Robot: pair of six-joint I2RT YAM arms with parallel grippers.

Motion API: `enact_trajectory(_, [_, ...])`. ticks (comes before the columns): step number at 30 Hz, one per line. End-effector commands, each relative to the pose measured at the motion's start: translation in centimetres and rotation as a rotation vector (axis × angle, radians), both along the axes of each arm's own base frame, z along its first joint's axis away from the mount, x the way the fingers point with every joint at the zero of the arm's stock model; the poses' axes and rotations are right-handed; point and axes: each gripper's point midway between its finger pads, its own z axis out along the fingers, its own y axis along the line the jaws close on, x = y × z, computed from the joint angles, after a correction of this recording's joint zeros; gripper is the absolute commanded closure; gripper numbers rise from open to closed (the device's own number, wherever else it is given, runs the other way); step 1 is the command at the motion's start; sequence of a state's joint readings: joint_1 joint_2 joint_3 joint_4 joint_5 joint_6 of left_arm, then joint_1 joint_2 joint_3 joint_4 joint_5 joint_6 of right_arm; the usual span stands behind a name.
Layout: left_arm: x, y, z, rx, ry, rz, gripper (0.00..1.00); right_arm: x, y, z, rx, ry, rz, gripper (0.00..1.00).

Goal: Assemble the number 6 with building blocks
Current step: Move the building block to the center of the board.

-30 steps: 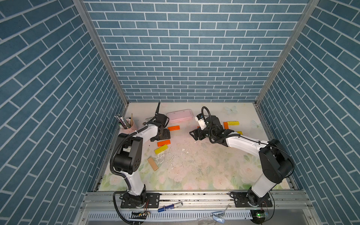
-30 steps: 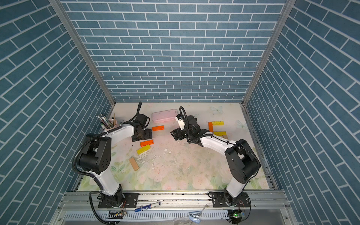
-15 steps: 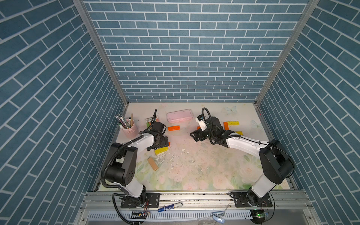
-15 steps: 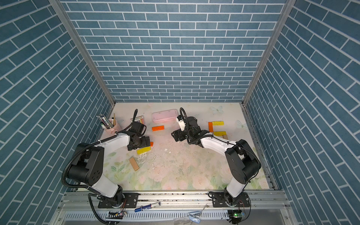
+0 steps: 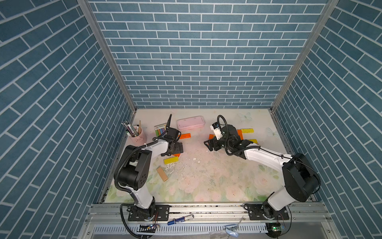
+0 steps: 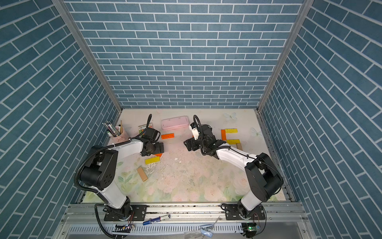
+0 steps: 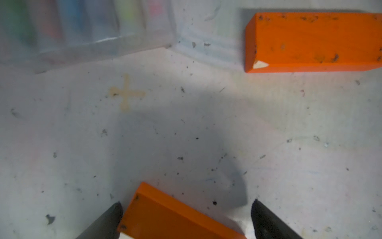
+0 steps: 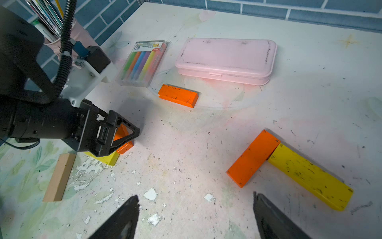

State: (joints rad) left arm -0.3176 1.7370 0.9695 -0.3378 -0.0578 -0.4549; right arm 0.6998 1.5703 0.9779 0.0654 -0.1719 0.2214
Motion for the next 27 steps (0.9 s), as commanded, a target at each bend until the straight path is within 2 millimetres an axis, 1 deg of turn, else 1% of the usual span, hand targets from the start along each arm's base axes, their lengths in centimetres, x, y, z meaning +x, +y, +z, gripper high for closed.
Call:
enact_trajectory(1, [-1.1, -0.6, -1.6, 0.011, 0.083, -0.033, 0.06, -0.3, -0.9, 0.3, -0.012, -0.009, -0.032, 0.12])
enact_trajectory(3, [-1.2, -1.1, -1.5, 0.011, 0.084, -0.05, 0.1, -0.3, -1.2, 0.3, -0.014, -0.005, -0.048, 0.13])
enact_trajectory(5, [-1.2, -2.1, -1.4, -0.001, 0.085, -0.073, 0.17, -0.3, -1.5, 0.3, -0.013, -0.003, -0.068, 0.13])
enact_trajectory(8, [-1.0, -4.0, -1.0, -0.029, 0.078, -0.109, 0.31, -0.4, -2.0, 0.1, -0.012, 0.011, -0.094, 0.14])
enact_trajectory(12, [-0.9, -6.8, -1.0, -0.06, 0.081, -0.149, 0.41, -0.3, -3.0, -0.4, -0.027, 0.012, -0.139, 0.14])
enact_trajectory(14, [-0.9, -8.4, -1.1, -0.071, 0.083, -0.175, 0.42, -0.3, -3.4, -0.5, -0.029, 0.013, -0.151, 0.15])
enact_trajectory(16, [-1.0, -10.5, -1.2, -0.094, 0.086, -0.207, 0.44, -0.2, -3.7, -0.4, -0.029, 0.013, -0.166, 0.15])
enact_trajectory(19, [-1.1, -13.6, -1.3, -0.126, 0.094, -0.265, 0.45, -0.1, -4.2, -0.3, -0.026, 0.007, -0.184, 0.15])
enact_trajectory(21, [-1.2, -15.0, -1.1, -0.142, 0.097, -0.287, 0.45, 0.0, -4.5, -0.2, -0.024, 0.007, -0.195, 0.16])
enact_trajectory(24, [-1.2, -16.3, 0.1, -0.198, 0.081, -0.305, 0.44, 0.0, -5.1, -0.1, -0.025, 0.007, -0.214, 0.16])
enact_trajectory(27, [-1.1, -16.2, 2.0, -0.211, 0.044, -0.313, 0.38, 0.0, -5.4, -0.2, -0.028, 0.008, -0.224, 0.17])
